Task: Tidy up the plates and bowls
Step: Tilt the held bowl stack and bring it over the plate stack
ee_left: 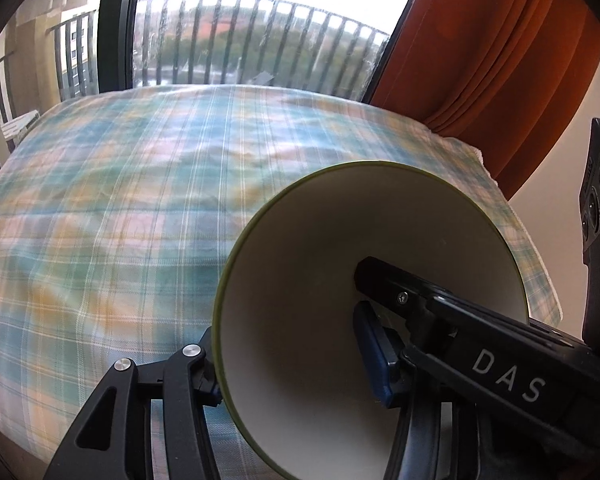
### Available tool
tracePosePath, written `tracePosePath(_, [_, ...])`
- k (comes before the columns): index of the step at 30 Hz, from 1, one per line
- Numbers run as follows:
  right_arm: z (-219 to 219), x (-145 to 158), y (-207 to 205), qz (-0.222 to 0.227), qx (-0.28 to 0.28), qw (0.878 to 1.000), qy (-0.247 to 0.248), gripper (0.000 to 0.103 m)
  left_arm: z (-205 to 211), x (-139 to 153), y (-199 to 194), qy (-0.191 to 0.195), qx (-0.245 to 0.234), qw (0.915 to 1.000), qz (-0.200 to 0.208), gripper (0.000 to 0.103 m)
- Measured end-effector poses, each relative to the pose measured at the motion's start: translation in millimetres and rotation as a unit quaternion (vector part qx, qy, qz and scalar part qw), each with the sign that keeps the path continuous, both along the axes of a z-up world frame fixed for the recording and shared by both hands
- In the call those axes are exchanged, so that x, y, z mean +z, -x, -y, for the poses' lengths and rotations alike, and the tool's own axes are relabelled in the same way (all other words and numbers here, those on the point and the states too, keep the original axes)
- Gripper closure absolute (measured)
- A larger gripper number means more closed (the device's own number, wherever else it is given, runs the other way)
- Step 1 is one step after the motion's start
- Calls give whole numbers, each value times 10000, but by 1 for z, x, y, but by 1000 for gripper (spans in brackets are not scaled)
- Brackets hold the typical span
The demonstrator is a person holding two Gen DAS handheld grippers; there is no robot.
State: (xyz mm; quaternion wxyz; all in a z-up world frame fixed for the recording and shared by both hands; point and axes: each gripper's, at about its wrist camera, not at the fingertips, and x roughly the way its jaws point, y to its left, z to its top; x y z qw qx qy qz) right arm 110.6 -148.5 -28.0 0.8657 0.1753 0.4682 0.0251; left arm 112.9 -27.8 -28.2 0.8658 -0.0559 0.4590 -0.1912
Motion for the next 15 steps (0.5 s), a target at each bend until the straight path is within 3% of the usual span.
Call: tracePosePath(15, [26,45,10,480,-49,9988,80,53,25,36,2,103,-54,9991,417,51])
